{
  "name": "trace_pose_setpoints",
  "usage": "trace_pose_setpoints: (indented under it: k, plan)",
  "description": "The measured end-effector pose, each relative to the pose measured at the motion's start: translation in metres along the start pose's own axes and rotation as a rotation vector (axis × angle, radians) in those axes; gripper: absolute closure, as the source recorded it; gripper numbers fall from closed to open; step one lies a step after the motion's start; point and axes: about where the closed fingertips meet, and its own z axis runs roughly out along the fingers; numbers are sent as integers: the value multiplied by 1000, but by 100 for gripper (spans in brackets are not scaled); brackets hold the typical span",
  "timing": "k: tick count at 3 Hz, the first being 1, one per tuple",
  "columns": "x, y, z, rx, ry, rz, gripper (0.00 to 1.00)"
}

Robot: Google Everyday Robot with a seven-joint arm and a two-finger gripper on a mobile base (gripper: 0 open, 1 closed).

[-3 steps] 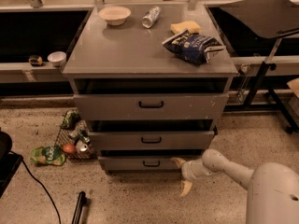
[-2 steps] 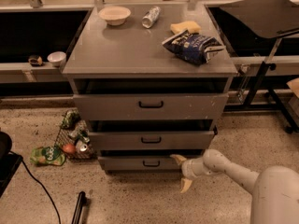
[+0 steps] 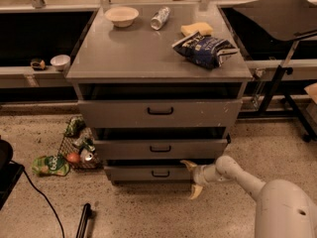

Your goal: Open bottom drawer

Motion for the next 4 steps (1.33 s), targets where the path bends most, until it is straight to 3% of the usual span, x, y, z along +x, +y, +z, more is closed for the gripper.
trace_pose_setpoints:
  k: [2,3,4]
  plan:
    - [39,-12,26,-20,37,98,0]
    - [48,-12,35,-34,60,134,0]
    - [45,-4,38,-48,71,153,19]
